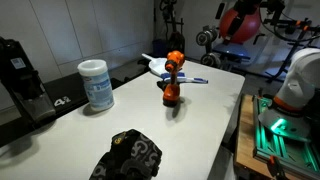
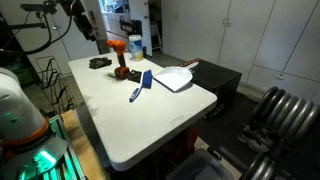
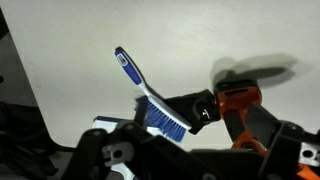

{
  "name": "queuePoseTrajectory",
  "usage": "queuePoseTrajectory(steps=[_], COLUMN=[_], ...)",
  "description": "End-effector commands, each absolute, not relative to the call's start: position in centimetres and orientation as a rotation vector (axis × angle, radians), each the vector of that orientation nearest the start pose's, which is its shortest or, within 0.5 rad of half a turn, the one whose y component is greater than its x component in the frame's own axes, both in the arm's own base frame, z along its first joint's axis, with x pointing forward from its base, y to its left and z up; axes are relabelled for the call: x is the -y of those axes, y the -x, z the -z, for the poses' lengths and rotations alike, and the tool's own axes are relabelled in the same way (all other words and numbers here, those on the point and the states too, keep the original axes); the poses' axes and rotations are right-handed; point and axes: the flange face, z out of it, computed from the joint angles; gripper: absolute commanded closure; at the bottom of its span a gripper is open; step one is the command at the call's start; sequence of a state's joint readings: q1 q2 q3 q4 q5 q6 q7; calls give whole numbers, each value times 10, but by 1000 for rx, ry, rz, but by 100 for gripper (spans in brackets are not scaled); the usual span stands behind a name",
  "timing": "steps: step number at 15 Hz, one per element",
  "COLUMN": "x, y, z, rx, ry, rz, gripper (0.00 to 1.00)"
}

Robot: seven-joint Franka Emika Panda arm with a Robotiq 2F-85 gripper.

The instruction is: Push the drilling machine closer to the container

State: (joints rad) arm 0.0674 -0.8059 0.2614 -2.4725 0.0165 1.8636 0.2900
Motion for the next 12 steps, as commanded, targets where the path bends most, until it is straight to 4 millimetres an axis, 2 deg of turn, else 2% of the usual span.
queuePoseTrajectory(steps=[1,8,9,12], x=[-125,-125,-122,-125], y=[-309,-309,-314,-330], z=[-560,-560,-554,-515], rx=[-42,-42,-43,70], ry=[3239,3239,3238,3235], rz=[354,354,345,245], gripper=[0,0,0,0])
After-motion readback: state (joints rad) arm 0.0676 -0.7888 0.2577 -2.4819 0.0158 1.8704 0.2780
